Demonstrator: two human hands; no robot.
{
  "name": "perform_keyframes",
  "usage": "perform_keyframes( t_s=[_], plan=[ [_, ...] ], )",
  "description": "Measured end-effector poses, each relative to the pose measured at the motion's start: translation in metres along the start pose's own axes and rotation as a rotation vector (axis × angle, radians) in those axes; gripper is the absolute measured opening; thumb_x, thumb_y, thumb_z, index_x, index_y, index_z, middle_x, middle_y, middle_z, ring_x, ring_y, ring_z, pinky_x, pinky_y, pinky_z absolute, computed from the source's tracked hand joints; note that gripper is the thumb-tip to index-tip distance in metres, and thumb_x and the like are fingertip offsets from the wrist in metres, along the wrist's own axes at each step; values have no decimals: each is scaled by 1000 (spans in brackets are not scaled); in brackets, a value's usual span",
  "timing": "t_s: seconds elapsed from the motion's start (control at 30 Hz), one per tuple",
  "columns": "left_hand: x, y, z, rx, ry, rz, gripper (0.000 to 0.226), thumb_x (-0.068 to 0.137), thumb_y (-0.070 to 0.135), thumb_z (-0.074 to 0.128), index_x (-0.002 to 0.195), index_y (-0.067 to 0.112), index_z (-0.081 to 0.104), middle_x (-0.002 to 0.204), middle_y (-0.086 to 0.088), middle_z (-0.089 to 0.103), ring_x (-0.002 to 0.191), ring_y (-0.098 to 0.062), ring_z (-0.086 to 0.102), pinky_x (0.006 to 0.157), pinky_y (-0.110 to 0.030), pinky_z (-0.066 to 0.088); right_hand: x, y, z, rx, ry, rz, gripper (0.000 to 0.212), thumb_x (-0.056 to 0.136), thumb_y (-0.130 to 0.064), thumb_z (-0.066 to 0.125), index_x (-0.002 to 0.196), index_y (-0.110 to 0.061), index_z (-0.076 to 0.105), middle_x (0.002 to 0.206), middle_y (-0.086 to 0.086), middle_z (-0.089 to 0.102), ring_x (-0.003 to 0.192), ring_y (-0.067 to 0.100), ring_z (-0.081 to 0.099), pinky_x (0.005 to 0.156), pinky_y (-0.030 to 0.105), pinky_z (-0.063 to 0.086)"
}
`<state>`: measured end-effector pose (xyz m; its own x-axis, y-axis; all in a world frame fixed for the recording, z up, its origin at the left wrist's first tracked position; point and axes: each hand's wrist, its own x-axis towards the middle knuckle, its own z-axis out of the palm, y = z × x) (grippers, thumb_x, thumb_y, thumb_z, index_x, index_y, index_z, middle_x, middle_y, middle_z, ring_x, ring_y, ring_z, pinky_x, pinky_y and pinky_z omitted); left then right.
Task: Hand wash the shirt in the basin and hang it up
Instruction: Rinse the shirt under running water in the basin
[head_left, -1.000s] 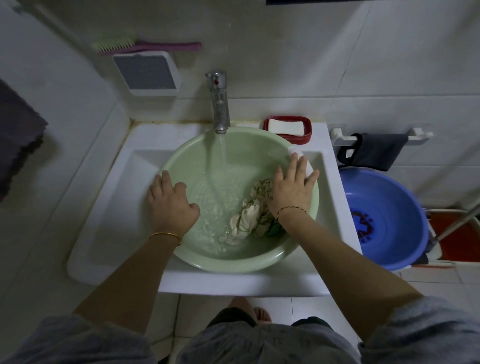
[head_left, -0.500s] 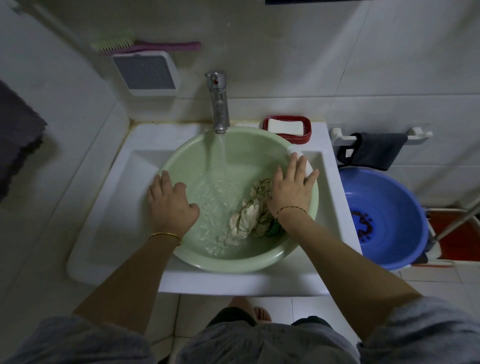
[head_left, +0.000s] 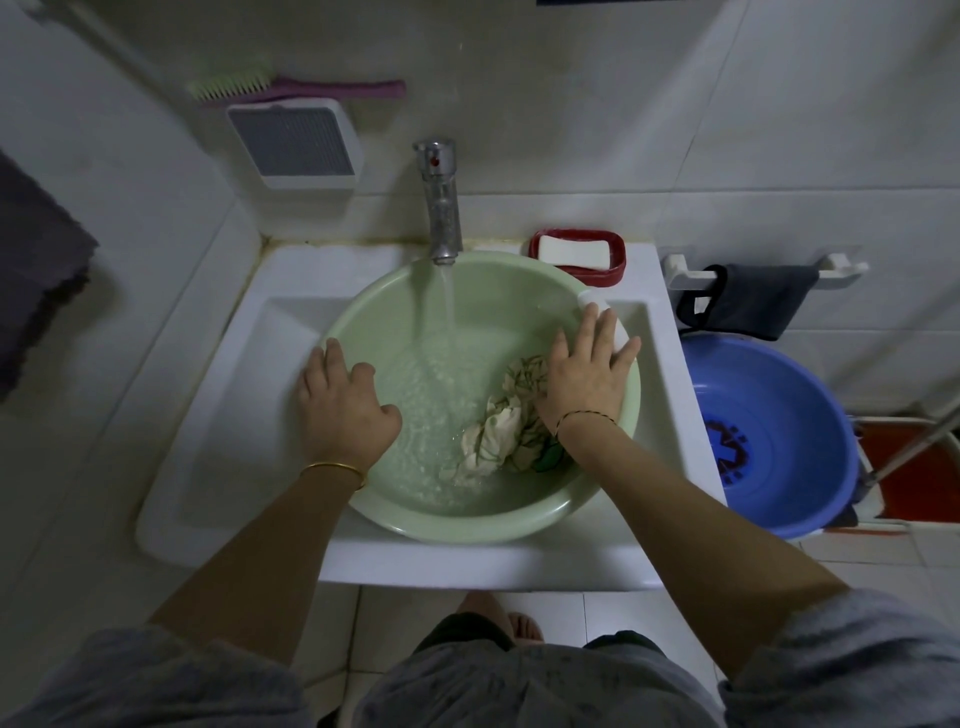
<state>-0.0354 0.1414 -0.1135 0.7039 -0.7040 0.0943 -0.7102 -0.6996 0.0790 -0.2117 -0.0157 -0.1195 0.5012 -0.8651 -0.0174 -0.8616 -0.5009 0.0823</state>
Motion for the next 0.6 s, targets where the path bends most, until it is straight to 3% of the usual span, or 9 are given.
perform_keyframes(
  t_s=[0.6],
  plan=[
    [1,-4,7,19,24,50,50,57,18,55,103,-2,62,138,-33,40,129,-48,36,105,-54,28,-2,0,-4,10,-15,-1,72,87,-45,55,147,-17,25,157,21,-6,143,42,-8,112,63,2]
  ],
)
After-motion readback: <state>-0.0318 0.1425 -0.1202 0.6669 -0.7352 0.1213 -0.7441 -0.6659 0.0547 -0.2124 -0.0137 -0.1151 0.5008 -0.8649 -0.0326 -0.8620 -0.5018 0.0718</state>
